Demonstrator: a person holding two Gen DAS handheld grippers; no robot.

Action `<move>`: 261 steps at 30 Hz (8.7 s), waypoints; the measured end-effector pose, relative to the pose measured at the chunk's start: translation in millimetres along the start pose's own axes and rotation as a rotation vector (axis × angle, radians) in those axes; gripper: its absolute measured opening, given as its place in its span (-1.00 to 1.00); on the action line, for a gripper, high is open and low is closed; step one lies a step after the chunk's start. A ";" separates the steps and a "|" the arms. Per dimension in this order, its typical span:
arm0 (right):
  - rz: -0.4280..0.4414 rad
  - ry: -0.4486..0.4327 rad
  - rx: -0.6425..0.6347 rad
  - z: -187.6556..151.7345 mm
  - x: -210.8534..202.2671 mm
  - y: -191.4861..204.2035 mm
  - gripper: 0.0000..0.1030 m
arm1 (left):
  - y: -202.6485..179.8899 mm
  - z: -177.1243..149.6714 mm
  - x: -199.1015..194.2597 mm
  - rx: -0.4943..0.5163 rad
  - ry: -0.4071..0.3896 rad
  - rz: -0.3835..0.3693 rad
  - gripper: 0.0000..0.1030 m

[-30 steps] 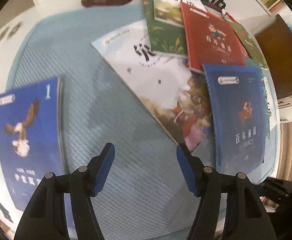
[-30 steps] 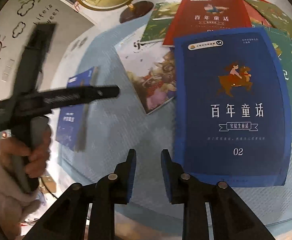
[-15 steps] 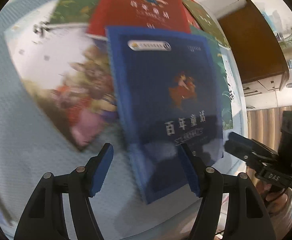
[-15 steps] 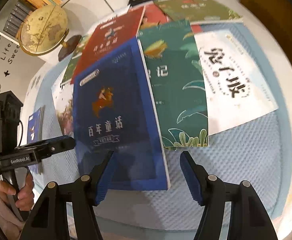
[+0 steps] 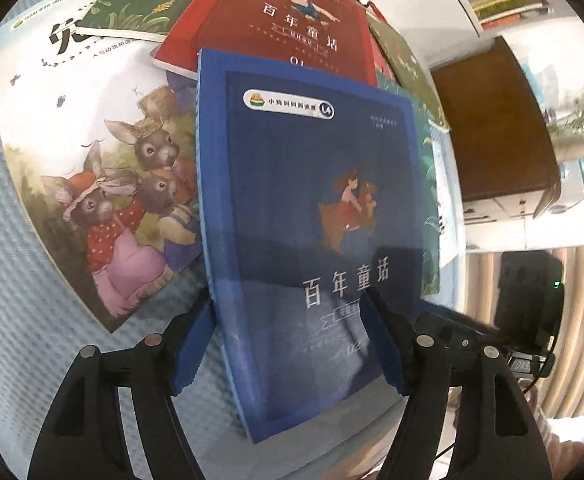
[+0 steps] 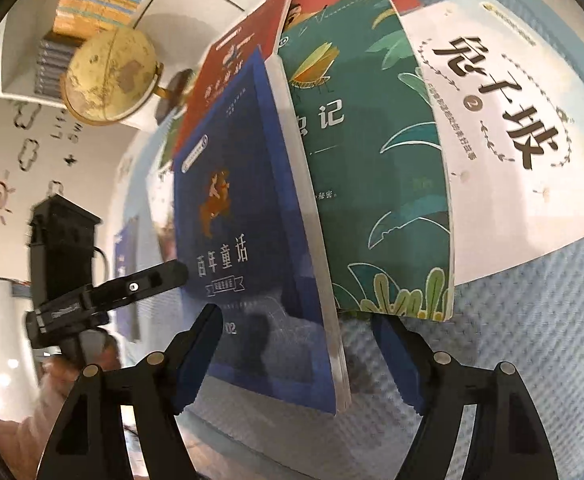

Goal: Organize books

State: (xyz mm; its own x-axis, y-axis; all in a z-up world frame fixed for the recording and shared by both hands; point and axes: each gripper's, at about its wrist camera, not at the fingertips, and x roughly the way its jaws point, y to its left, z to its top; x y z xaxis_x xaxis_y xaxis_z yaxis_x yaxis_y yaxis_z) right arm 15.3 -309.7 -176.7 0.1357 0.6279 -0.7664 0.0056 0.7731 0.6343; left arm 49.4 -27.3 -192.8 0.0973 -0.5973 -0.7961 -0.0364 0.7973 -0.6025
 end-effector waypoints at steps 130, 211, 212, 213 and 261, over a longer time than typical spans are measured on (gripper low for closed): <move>-0.063 -0.028 -0.157 41.7 128.2 239.2 0.45 | 145.4 41.9 -215.0 -0.003 -0.234 0.520 0.44; 0.001 -0.055 0.166 -32.6 8.2 -3.5 -0.62 | -3.8 -5.2 2.7 0.120 0.163 0.100 -0.58; -0.020 -0.064 0.151 -32.2 5.0 0.9 -0.63 | -7.4 -7.6 0.4 0.133 0.156 0.104 -0.59; -0.030 -0.070 0.141 -31.5 3.1 4.1 -0.64 | -9.3 -9.6 -3.7 0.137 0.149 0.095 -0.59; -0.048 -0.162 -0.284 -55.3 -8.7 204.6 -0.71 | 37.5 -27.6 -167.5 0.189 -0.074 0.037 -0.59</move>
State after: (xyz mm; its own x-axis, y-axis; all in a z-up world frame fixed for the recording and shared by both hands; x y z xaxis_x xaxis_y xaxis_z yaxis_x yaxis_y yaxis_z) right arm -39.5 -151.9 -45.9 0.2981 0.5848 -0.7544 -0.2575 0.8103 0.5264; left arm 4.3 100.3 -83.6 0.1719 -0.5651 -0.8069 0.1453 0.8247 -0.5466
